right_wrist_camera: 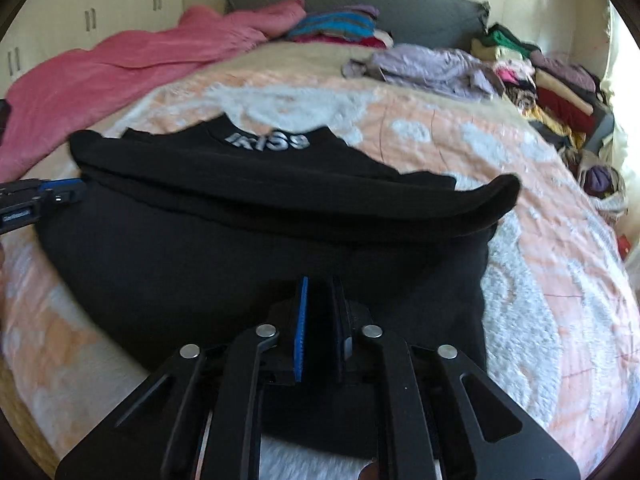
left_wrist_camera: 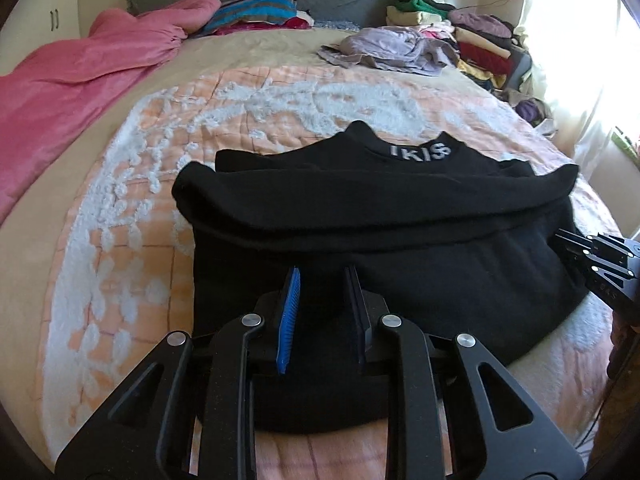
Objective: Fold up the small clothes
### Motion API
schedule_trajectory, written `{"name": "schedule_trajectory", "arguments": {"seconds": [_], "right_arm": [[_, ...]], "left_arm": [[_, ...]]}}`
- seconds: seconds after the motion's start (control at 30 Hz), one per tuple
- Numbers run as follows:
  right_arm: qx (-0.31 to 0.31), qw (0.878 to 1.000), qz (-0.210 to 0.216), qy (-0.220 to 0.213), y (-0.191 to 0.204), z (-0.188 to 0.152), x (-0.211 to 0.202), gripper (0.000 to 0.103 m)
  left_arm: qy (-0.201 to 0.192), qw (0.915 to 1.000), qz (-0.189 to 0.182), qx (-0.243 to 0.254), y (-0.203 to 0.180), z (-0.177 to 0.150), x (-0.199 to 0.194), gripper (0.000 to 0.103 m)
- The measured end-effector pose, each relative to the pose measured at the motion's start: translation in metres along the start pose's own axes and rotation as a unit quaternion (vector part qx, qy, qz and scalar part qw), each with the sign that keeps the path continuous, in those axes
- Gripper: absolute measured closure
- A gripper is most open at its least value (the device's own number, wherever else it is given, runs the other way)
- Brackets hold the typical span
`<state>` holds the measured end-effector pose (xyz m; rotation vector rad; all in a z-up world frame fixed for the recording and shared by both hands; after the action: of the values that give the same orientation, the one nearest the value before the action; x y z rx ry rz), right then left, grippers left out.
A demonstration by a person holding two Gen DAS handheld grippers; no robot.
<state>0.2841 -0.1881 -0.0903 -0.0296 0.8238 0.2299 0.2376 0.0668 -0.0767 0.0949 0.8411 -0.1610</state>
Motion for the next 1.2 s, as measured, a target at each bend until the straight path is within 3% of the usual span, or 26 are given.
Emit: {"name": "schedule_trajectory", "arguments": {"seconds": [0.33,0.57,0.73,0.83,0.9,0.97,1.17,1.2], "right_arm": [[0.038,0.999,-0.008,-0.011,-0.022,0.044,0.027,0.096],[0.076,0.997,-0.006,-0.026,-0.041,0.074,0.037,0.096],[0.088,0.995,-0.029,-0.034,-0.055,0.084,0.037,0.095],[0.085,0.994,-0.055,-0.048,-0.067,0.082,0.026,0.087],[0.091,0.992,-0.067,-0.054,-0.076,0.08,0.02,0.067],[0.103,0.991,-0.073,-0.051,-0.089,0.077,0.016,0.061],[0.139,0.988,-0.058,-0.014,-0.112,0.066,0.029,0.06],[0.143,0.988,-0.051,-0.01,-0.112,0.065,0.032,0.065]], "left_arm": [[0.009,0.9995,0.01,-0.028,0.028,0.03,0.028,0.087],[-0.007,0.9958,0.003,-0.092,0.064,0.046,0.036,0.087],[-0.03,0.9911,0.003,-0.13,0.085,0.051,0.028,0.087],[-0.037,0.9905,0.0,-0.132,0.089,0.047,0.022,0.084],[-0.029,0.992,-0.005,-0.123,0.089,0.043,0.024,0.073],[-0.02,0.9921,-0.015,-0.122,0.09,0.039,0.028,0.071],[-0.007,0.9947,-0.035,-0.096,0.077,0.036,0.039,0.071],[-0.006,0.9954,-0.033,-0.09,0.076,0.035,0.04,0.079]]}}
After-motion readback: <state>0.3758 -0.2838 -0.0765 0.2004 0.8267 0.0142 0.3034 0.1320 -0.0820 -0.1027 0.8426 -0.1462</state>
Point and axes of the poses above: each gripper's, at about its wrist camera, not at the fingertips, and x roughly the way its jaws point, y to its left, z to its top, the point moved 5 cm from there along x, roughly the way its jaws point, and after that the axes turned 8 degrees about x, right-handed, at the moved point
